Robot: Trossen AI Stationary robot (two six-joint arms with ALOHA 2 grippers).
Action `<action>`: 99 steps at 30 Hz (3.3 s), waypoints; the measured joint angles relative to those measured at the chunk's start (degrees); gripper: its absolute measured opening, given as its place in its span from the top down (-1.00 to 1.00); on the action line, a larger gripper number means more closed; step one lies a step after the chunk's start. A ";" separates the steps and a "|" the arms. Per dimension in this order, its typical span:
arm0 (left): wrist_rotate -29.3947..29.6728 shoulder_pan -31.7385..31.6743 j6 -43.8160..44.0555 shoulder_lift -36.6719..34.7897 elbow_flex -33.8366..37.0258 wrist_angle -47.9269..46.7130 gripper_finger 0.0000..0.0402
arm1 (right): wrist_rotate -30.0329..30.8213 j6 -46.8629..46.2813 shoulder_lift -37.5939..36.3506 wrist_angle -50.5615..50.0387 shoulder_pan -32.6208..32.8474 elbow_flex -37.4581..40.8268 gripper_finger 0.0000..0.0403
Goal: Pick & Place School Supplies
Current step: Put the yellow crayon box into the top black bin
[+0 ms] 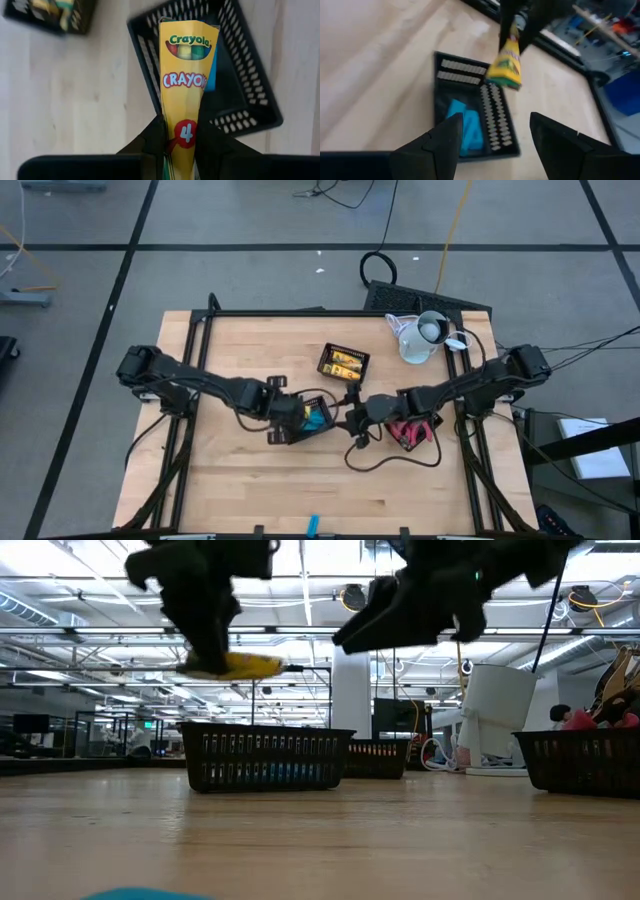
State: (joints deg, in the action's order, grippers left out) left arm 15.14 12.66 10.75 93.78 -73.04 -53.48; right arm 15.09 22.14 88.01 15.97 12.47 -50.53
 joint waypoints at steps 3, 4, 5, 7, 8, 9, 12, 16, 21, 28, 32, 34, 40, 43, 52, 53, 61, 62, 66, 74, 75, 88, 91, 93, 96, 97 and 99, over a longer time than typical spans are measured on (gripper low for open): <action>-0.09 -1.14 -3.22 -0.02 -2.38 0.16 0.65 | 1.89 2.88 0.00 7.21 -1.00 4.27 -0.11; -0.21 -1.65 -4.36 -0.02 -2.95 0.37 0.65 | 3.03 4.44 0.00 9.75 -1.17 5.83 -0.11; -0.61 -2.20 -5.39 -0.02 -3.36 0.71 0.65 | 4.35 6.13 0.00 12.35 -1.29 7.41 -0.11; -3.22 -3.38 -7.44 -0.07 -3.73 1.98 0.65 | 6.24 9.98 0.02 18.18 -1.29 10.57 -0.11; -4.75 -3.93 -8.54 -0.07 -3.73 2.79 0.65 | 7.20 11.63 0.02 21.24 -1.29 11.97 -0.11; -6.14 -4.55 -9.56 -0.07 -3.64 3.88 0.65 | 7.51 13.40 0.02 24.12 -1.29 13.26 -0.11; -9.49 -6.19 -12.47 -0.07 -3.56 7.16 0.65 | 7.58 18.13 0.00 30.86 -1.27 16.30 -0.11; -13.38 -8.23 -15.31 -0.07 -3.54 10.94 0.65 | 7.57 23.18 0.11 33.57 -1.27 17.75 -0.06; -16.72 -10.70 -17.43 -0.07 -3.52 12.90 0.65 | 7.41 31.69 4.51 38.34 -1.28 17.80 0.03; -20.08 -13.55 -18.68 -0.07 -3.45 12.47 0.65 | 9.64 48.45 16.95 56.42 -1.60 17.23 0.09; -20.21 -14.42 -19.47 -0.07 -3.45 11.07 0.65 | 13.82 54.75 21.02 63.21 -2.33 16.16 0.09; -20.26 -14.93 -19.58 -0.07 -3.45 10.03 0.65 | 15.55 57.44 21.14 64.53 -2.77 16.31 0.09; -20.17 -16.59 -20.48 -0.04 -3.45 9.13 0.65 | 14.55 58.24 20.48 66.19 -3.15 16.23 0.09; -20.17 -17.58 -21.28 -0.04 -3.45 8.54 0.65 | 13.32 58.17 20.59 66.03 -3.00 16.23 0.09; -23.21 -19.16 -22.62 1.47 -3.41 10.67 0.65 | 11.67 56.81 20.55 66.08 -2.73 16.19 0.09; -23.26 -19.16 -22.83 1.84 -3.41 10.83 0.65 | 11.71 56.87 20.55 65.94 -2.76 16.07 0.09; -25.04 -19.14 -23.32 2.99 -3.41 12.41 0.65 | 11.55 58.19 20.55 64.31 -2.88 14.19 0.09; -25.29 -19.14 -23.35 3.19 -3.41 13.12 0.65 | 11.16 58.06 20.55 63.84 -3.04 13.95 0.09; -25.76 -19.14 -24.01 3.63 -3.41 13.88 0.65 | 10.29 57.86 20.55 61.63 -3.59 12.80 0.09; -26.25 -19.14 -25.06 4.02 -3.43 15.74 0.65 | 9.98 56.55 20.55 56.81 -4.74 10.34 0.16; -26.32 -19.14 -25.06 4.02 -3.43 15.66 0.65 | 9.90 56.53 20.55 56.58 -4.85 10.15 0.17; -27.16 -19.55 -26.13 4.02 -3.43 16.18 0.65 | 10.07 58.83 20.55 55.25 -4.99 9.76 0.69; -27.31 -19.82 -26.14 4.02 -3.43 16.35 0.65 | 10.16 59.46 20.53 55.12 -4.96 9.76 0.69; -27.36 -19.90 -26.13 4.02 -3.41 16.55 0.65 | 10.31 59.31 20.52 55.01 -4.94 9.76 0.69; -27.34 -19.96 -26.19 4.02 -3.41 16.79 0.65 | 10.91 58.60 20.50 55.01 -4.92 9.76 0.69; -27.31 -19.97 -26.29 4.02 -3.41 16.88 0.65 | 11.54 58.44 20.50 55.01 -4.90 9.76 0.69; -27.25 -19.99 -26.39 4.02 -3.41 17.08 0.65 | 12.24 58.26 20.50 55.00 -4.90 9.76 0.69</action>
State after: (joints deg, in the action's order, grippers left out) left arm -12.11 -7.33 -15.64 97.80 -76.44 -36.40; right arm 27.34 80.40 108.51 70.97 7.57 -40.77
